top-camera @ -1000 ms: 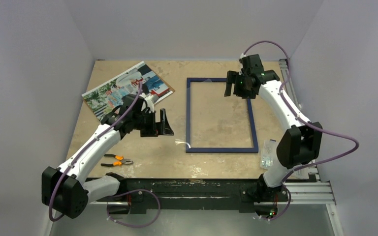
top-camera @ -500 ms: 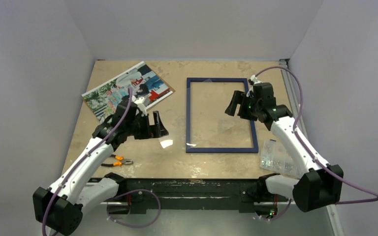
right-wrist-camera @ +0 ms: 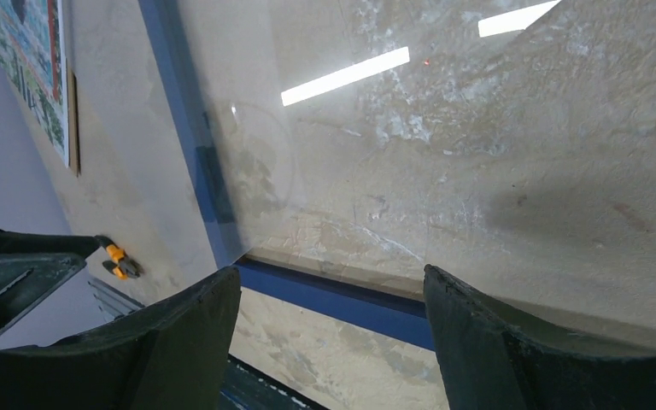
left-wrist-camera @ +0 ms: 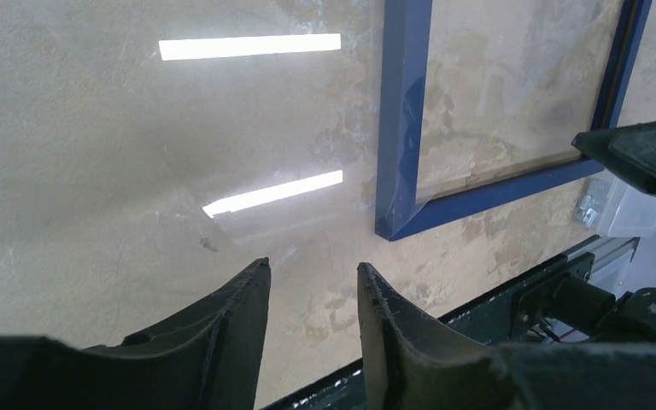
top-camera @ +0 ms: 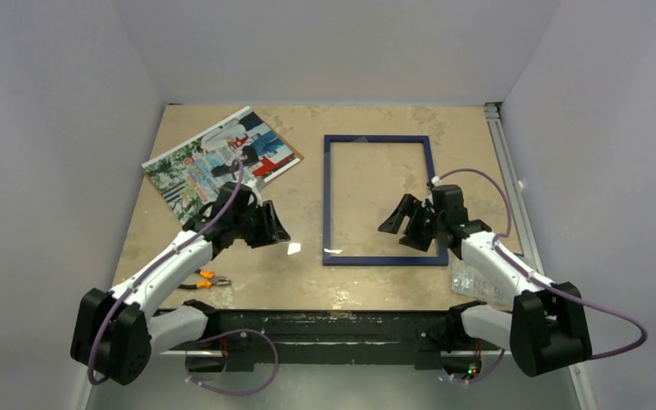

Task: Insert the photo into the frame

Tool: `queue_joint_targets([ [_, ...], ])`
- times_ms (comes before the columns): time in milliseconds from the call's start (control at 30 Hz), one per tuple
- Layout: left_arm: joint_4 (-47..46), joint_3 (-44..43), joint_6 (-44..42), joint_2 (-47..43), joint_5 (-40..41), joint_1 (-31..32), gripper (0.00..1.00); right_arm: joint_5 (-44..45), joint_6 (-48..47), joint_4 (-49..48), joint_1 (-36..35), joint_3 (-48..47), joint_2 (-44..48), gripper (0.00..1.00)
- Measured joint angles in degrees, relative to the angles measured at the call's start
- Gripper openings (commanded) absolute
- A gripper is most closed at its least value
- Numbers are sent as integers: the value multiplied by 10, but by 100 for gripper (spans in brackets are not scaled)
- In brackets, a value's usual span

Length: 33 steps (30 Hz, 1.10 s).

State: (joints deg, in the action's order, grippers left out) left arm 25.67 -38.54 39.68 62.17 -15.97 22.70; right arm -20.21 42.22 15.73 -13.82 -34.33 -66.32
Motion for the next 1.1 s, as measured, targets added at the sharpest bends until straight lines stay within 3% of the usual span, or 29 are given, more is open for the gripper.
queue_joint_targets([
  [100,-29,0,6,40,-6,1,32,-9,23,-33,2,25,0,77],
  [500,-127,45,31,170,-12,4,25,-40,126,-220,7,131,-40,75],
  [900,-197,53,58,196,-35,20,24,-63,202,-453,5,170,-130,72],
  [1100,-211,56,60,199,-35,28,23,-66,236,-549,-24,162,-201,65],
])
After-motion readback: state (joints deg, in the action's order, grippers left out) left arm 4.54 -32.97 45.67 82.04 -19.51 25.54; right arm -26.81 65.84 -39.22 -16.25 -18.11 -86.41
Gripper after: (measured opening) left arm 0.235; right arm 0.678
